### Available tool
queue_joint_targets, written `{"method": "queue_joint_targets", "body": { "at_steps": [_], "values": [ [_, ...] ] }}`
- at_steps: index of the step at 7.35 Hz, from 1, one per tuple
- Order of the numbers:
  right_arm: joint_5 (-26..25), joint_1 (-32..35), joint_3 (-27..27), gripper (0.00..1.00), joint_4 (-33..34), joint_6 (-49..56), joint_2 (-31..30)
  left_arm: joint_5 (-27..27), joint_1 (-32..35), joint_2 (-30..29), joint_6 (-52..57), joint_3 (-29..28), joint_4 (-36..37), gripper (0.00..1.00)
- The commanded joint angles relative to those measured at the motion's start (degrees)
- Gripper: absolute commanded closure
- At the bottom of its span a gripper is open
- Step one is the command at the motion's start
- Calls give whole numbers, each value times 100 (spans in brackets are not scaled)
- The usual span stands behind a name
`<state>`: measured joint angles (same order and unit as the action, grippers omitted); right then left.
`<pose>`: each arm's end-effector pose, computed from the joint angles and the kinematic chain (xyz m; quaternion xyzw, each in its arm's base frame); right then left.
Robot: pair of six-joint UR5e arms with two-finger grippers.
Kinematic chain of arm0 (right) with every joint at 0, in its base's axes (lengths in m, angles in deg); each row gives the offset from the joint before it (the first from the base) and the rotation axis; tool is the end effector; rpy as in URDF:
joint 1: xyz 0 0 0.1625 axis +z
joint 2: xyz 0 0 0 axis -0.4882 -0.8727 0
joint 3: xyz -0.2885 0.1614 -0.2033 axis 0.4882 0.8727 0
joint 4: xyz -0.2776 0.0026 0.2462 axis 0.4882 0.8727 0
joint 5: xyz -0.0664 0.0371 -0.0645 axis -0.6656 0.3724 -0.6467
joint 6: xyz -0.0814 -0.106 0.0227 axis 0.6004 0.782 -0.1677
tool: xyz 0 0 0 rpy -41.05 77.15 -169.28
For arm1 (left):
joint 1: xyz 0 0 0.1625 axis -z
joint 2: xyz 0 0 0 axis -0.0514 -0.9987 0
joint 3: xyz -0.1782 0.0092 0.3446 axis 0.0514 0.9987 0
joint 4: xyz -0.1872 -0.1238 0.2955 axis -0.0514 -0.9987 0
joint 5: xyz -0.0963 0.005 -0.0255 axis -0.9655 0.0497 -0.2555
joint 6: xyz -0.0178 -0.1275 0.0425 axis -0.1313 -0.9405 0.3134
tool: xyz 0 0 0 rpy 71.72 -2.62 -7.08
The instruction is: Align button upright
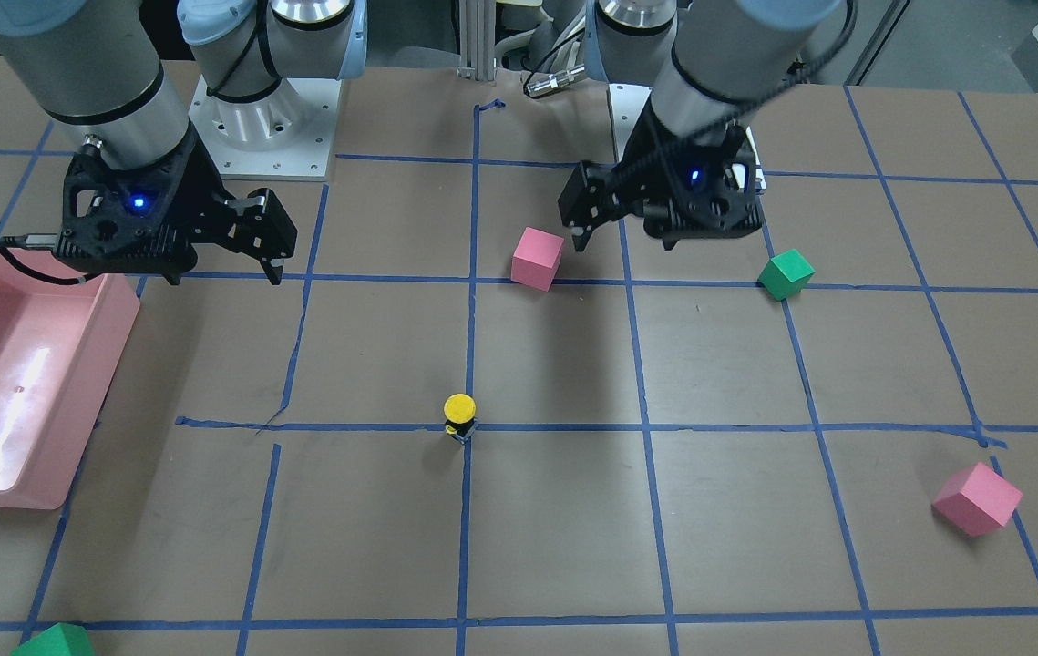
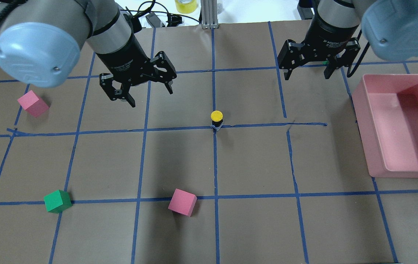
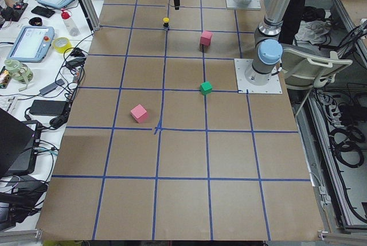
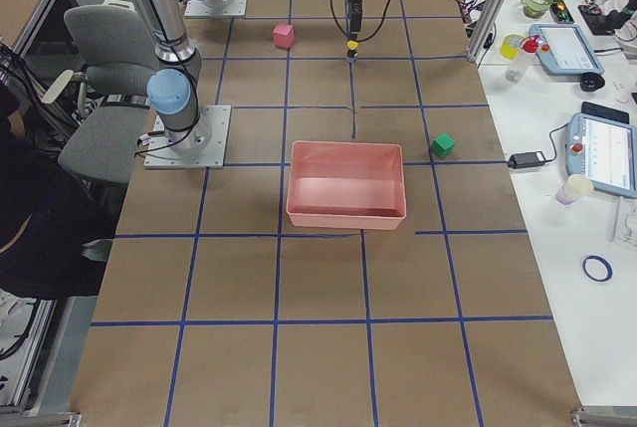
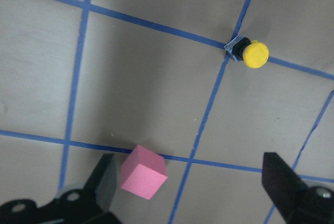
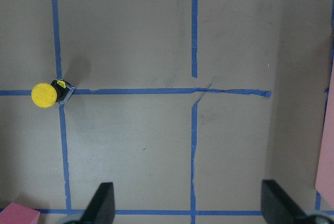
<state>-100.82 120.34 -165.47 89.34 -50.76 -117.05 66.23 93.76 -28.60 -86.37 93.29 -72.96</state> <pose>0.1470 -0.4750 0.3962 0.0011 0.9998 -0.0050 0.0165 -0.1967 -0.4342 0.4125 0.0219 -0.9989 -0.0063 0.0419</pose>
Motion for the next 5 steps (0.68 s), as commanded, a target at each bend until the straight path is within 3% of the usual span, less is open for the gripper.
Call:
{"method": "queue_joint_targets", "body": {
  "at_steps": [1, 5],
  "values": [
    [-12, -41, -46, 0, -39, 46, 38, 398, -20, 254, 1043, 32, 350, 0],
    [-118, -68, -3, 0, -153, 54, -58, 468, -47, 429, 1202, 339, 432, 0]
  ]
}}
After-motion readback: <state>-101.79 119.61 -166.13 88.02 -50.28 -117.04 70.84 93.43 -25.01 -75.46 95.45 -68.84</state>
